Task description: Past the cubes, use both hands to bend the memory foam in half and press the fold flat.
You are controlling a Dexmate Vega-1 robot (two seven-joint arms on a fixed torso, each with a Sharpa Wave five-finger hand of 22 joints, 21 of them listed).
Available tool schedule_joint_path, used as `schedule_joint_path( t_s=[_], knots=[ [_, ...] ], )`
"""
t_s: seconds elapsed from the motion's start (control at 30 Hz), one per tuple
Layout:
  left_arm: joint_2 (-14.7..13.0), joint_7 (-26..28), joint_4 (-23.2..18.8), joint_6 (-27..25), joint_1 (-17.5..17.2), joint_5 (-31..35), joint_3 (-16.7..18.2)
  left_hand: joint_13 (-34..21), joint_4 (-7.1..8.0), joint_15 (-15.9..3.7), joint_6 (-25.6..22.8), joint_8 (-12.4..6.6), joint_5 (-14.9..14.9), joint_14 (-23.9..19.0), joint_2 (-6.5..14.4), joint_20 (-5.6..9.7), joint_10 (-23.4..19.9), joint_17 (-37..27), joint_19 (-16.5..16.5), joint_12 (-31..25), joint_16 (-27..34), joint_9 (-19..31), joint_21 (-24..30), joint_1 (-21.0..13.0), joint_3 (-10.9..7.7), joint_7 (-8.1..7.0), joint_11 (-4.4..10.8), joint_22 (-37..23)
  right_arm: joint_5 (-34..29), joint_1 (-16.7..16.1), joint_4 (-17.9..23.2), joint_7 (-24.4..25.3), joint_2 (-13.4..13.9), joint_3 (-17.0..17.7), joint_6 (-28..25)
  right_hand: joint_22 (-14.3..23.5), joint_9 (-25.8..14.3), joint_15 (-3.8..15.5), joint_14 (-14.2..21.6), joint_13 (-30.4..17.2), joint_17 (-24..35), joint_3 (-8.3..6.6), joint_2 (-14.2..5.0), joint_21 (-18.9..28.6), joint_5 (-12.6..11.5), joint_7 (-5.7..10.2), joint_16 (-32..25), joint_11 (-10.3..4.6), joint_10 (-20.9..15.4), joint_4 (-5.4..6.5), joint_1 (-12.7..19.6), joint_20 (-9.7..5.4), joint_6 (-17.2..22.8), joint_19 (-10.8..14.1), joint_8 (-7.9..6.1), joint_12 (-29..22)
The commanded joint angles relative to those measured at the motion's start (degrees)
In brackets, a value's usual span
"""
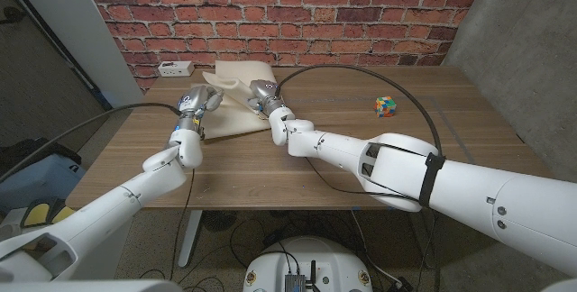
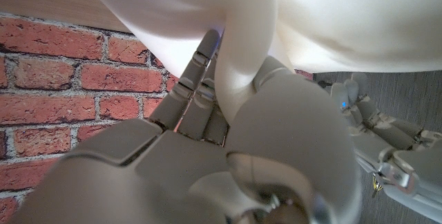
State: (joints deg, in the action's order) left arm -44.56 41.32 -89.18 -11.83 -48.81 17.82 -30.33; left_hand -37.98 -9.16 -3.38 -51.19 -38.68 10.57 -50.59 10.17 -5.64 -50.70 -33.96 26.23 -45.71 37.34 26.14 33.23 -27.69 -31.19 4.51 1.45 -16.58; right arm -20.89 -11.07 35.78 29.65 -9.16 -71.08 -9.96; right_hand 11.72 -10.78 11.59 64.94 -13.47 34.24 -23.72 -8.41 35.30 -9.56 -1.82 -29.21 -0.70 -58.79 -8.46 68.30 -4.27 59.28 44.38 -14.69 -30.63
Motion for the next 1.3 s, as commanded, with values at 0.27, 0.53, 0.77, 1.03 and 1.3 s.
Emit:
schedule_joint_path(
  t_s=[0.27, 0.53, 0.77, 1.03, 1.3],
  knots=[
    [11.44, 22.68, 15.4, 40.71, -3.05, 5.52, 12.37, -11.51, 4.25, 0.13, -1.5, -6.64, -0.11, -2.14, -0.52, -0.06, -1.91, -6.31, 1.54, -7.35, 4.49, 7.54, 4.75, 2.2, 0.49, 2.35, 0.17, -2.88, -3.95, -2.09, 9.23, -2.46, 3.74, -1.26, -4.67, 0.01, -0.16, 0.44, -1.7, 0.01, 0.45, 0.39, 0.39, 0.78, -0.43, 1.07, 0.55, 0.35, -2.65, 0.11, -0.59, 0.75, 1.55, -0.85, 0.02, 0.66],
    [12.53, 21.56, 15.16, 42.78, -3.72, 1.95, 14.53, -14.72, 4.15, 0.14, -0.71, -7.81, 0.17, -2.16, -0.68, -0.11, -1.97, -7.93, 1.79, -9.07, 5.49, 9.47, 6.01, 2.62, 0.27, 2.23, 0.01, -3.55, -6.0, -3.38, 13.23, -3.06, 5.15, -1.86, -6.51, -0.03, -0.16, 0.17, -2.97, 0.05, 0.6, 0.51, 0.44, 1.08, -0.39, 1.46, 1.19, 0.0, -2.67, 0.11, -0.85, 0.95, 1.81, -1.55, 0.17, 1.19],
    [12.01, 17.46, 14.55, 40.75, -3.82, -2.57, 14.96, -13.72, 4.83, 0.33, 1.49, -6.04, 0.21, 0.68, -0.66, -0.59, 0.56, -8.56, 0.25, -7.15, 4.34, 7.57, 6.69, 3.86, -0.22, 2.44, -0.45, -4.13, -8.19, -4.04, 15.52, -2.85, 5.21, -2.78, -7.35, -0.11, -0.18, 0.39, -7.78, 0.83, -1.77, 0.38, 1.19, 1.56, -0.37, 1.63, 5.19, -0.89, -3.72, -0.46, -0.89, 1.34, 2.34, -3.48, 0.51, 2.34],
    [11.41, 14.36, 13.28, 38.4, -4.67, -5.41, 15.29, -11.5, 5.66, 1.4, 3.52, -4.23, 0.05, 2.66, -0.85, -0.99, 2.48, -6.03, -1.06, -4.8, 1.46, 5.51, 7.36, 5.37, -0.58, 1.92, -0.6, -4.43, -9.85, -3.01, 10.84, -2.69, 2.22, -4.5, -5.14, -0.13, -0.2, 0.59, -9.17, 1.13, -2.51, 0.66, 1.35, 1.73, -0.27, 2.14, 6.29, -1.34, -3.84, -0.48, -0.96, 1.2, 2.54, -4.29, 0.65, 2.94],
    [9.73, 8.9, 10.2, 32.04, -5.82, -9.05, 15.93, -5.94, 6.54, 2.3, 7.97, -0.25, -0.25, 4.99, -2.47, -1.34, 5.23, -0.47, -2.06, -0.49, -3.93, 2.0, 8.28, 8.43, -0.23, 1.24, -0.91, -4.07, -10.58, -1.38, 4.11, -3.61, -1.95, -6.69, -2.54, -0.16, -0.24, 0.97, -10.46, 1.44, -4.21, 0.51, 1.64, 2.16, -0.28, 2.3, 8.15, -1.91, -4.09, -0.81, -0.62, 0.92, 2.62, -4.73, 0.88, 3.62]
  ],
)
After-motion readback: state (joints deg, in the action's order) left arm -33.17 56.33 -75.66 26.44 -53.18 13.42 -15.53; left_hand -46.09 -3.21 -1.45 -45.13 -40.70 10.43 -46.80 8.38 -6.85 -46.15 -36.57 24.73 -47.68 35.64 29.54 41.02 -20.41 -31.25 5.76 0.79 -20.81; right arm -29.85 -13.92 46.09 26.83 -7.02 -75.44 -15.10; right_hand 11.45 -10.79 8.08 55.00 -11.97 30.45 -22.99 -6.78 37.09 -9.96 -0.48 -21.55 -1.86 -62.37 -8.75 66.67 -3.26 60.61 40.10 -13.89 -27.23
